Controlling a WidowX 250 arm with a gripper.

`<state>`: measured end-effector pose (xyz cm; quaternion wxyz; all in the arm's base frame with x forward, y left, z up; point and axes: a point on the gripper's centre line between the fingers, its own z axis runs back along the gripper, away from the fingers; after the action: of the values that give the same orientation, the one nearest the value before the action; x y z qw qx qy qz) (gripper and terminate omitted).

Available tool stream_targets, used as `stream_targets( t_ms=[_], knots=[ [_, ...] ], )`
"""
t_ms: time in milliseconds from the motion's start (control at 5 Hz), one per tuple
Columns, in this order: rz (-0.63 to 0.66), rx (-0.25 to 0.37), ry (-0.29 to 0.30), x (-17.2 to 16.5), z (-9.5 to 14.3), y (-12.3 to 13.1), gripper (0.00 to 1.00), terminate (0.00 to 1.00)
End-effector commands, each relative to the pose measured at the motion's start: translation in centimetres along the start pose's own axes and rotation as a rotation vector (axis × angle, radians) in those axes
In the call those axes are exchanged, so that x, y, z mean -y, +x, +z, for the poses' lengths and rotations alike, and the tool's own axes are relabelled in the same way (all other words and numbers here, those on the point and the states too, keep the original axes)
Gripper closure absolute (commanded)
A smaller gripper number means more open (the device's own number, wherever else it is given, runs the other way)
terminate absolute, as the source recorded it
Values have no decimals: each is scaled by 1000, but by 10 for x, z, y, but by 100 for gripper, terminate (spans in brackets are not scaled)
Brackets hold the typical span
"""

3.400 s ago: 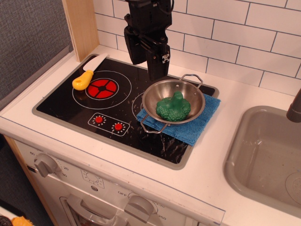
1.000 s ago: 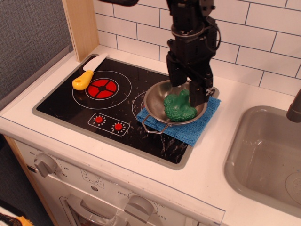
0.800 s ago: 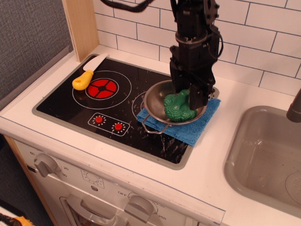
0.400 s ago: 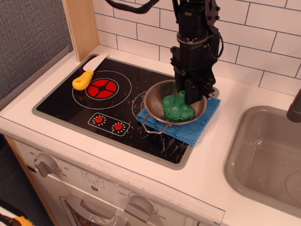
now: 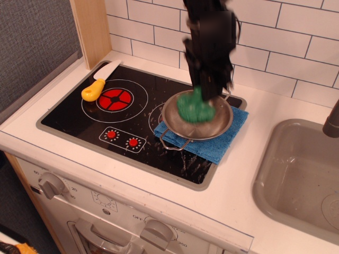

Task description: Put the broccoli on the top part of the knife.

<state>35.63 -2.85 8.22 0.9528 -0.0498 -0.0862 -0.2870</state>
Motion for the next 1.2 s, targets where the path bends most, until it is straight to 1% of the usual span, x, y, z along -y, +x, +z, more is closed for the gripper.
stream_targets(
  t_ms=[0, 200, 400, 600, 800, 1000],
  knots=[
    [129, 157, 53, -63, 74, -12, 100, 0],
    [212, 214, -2, -101, 51, -20, 100, 0],
    [270, 179, 15, -140, 37, -57, 100, 0],
    [284, 151, 14, -151, 42, -63, 100, 0],
    [280, 130, 26, -151, 44, -64, 100, 0],
    [259, 120, 33, -153, 44, -65, 0, 0]
  ],
)
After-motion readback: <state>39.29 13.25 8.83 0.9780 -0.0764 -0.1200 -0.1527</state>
